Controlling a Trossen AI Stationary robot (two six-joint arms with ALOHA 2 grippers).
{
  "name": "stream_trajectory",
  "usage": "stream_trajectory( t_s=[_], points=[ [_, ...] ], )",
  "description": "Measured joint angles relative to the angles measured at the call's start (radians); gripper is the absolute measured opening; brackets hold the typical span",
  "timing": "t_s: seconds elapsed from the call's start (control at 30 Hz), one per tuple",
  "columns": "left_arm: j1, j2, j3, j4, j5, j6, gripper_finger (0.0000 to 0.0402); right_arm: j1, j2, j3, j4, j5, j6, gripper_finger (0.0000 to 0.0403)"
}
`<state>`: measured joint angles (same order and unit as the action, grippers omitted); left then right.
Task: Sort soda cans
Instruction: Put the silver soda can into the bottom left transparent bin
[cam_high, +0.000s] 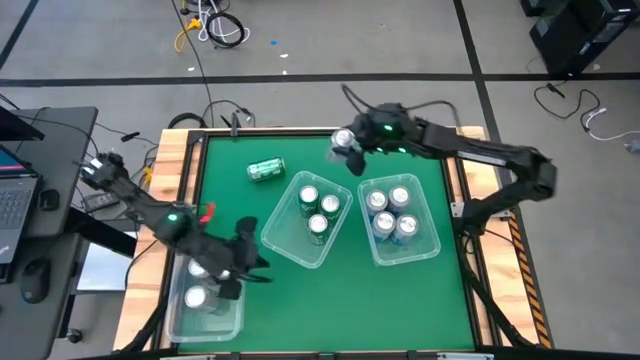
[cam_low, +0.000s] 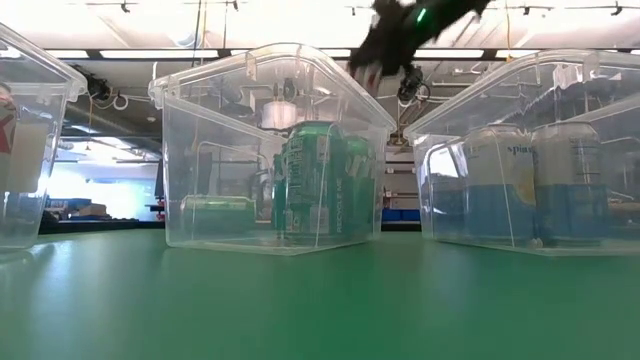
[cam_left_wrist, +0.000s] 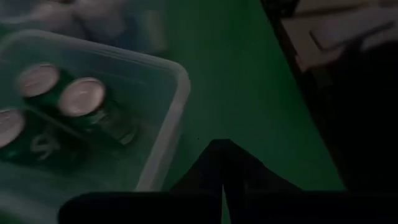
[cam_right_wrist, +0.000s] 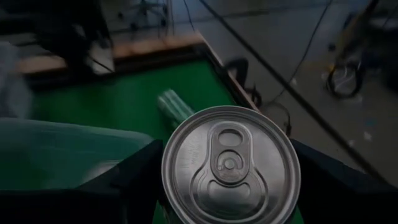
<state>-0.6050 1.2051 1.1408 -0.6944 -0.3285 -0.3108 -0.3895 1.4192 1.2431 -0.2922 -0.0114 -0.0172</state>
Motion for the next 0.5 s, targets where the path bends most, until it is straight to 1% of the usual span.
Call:
stream_trajectory(
  t_s=[0.13,0.27,0.33,0.43,0.5],
  points=[
    [0.072,0.098,0.000,0.053,0.130,0.119,0.0008,0.098,-0.144,0.001,-0.105,0.111,0.005,0.0284],
    [0.153,0.197,0.000,0.123,0.244,0.235,0.0004,0.170,-0.249,0.001,-0.178,0.212,0.035,0.0284],
    [0.200,0.232,0.000,0.160,0.280,0.279,0.0003,0.191,-0.283,0.001,-0.206,0.248,0.043,0.0284],
    [0.269,0.280,0.000,0.204,0.301,0.312,0.0003,0.207,-0.311,0.001,-0.246,0.288,0.049,0.0284],
    [0.305,0.308,0.000,0.234,0.344,0.333,0.0002,0.212,-0.321,0.001,-0.263,0.307,0.049,0.0284]
  ],
)
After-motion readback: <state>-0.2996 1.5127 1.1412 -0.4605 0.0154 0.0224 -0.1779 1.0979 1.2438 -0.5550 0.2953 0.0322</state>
